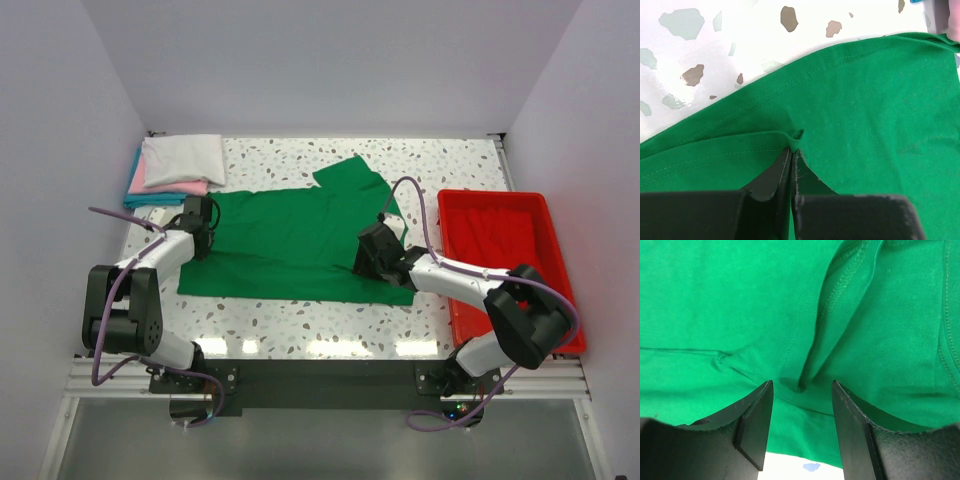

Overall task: Fold and stack the t-shirts
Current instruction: Fold the tshirt

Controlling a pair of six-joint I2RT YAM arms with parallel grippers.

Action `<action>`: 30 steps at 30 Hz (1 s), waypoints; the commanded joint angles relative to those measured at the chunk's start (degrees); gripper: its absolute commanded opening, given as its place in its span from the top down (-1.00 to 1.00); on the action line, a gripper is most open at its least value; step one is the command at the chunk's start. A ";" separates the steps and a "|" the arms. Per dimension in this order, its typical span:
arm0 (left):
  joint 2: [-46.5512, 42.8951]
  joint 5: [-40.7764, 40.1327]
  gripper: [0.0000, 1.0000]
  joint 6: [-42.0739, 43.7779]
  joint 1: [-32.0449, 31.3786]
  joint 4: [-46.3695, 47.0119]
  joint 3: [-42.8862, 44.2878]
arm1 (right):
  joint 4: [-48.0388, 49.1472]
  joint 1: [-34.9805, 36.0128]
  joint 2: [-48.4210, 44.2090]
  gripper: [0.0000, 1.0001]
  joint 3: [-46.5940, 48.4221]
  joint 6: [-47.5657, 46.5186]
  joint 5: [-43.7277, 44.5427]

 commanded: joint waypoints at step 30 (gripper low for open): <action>-2.48 -1.81 1.00 0.60 0.15 0.14 -0.34 | 3.90 0.29 5.31 0.51 5.67 1.96 4.08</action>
